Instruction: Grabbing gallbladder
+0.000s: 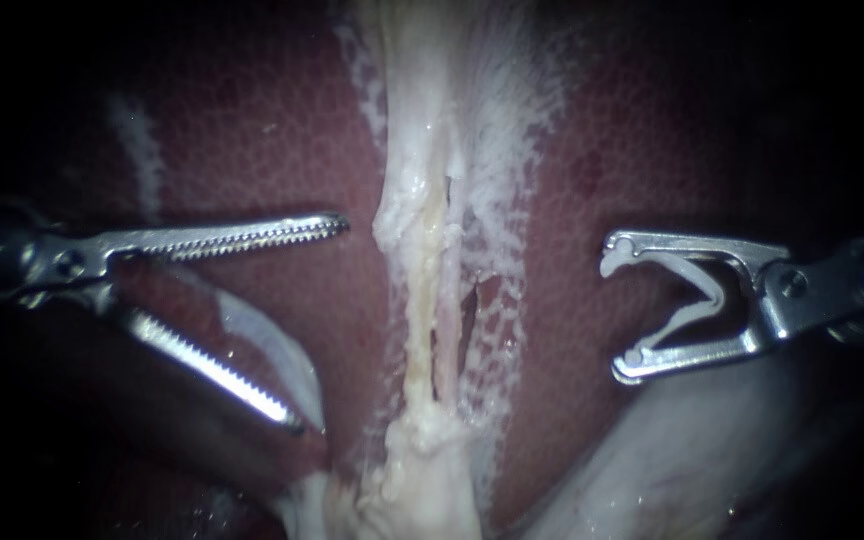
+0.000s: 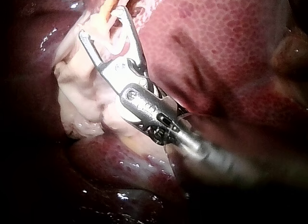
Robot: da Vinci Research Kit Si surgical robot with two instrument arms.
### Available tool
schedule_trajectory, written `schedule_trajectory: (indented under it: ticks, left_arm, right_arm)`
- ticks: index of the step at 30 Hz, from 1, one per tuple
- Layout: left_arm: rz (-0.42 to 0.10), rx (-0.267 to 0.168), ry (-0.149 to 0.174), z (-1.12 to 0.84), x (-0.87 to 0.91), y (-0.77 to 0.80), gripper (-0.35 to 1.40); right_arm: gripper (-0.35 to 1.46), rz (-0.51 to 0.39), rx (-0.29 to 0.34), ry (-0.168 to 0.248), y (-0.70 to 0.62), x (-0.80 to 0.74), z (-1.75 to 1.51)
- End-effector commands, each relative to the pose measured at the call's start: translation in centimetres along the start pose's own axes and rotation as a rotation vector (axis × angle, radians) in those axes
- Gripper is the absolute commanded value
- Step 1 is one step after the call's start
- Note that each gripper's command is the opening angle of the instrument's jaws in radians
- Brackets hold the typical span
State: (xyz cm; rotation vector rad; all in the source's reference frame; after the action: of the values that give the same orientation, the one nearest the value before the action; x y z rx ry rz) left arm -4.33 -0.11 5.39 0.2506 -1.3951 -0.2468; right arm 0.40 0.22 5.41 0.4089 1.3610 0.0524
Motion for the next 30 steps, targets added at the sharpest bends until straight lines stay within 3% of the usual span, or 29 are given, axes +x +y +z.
schedule_trajectory:
  ticks: [1, 6, 15, 23, 30]
  left_arm:
    - [0.000, 0.000, 0.000, 0.00, 0.00, 0.00, 1.09]
    - [-0.014, -0.012, 0.002, -0.03, -0.02, 0.01, 1.11]
    - [-0.143, -0.107, 0.011, -0.03, 0.00, 0.10, 1.13]
    - [-0.191, -0.146, 0.064, 0.17, 0.04, 0.23, 1.11]
    - [-0.222, -0.164, 0.088, 0.28, 0.08, 0.29, 1.06]
  right_arm:
    - [0.59, 0.000, 0.000, 0.000, 0.00, 0.00, 0.00]
    - [0.59, 0.000, 0.000, 0.000, 0.00, 0.00, 0.00]
    - [0.59, 0.000, 0.000, 0.000, 0.01, -0.01, 0.00]
    - [0.59, 0.000, 0.000, 0.000, 0.01, -0.01, -0.01]
    - [0.59, 0.000, 0.000, 0.000, 0.01, -0.01, -0.01]
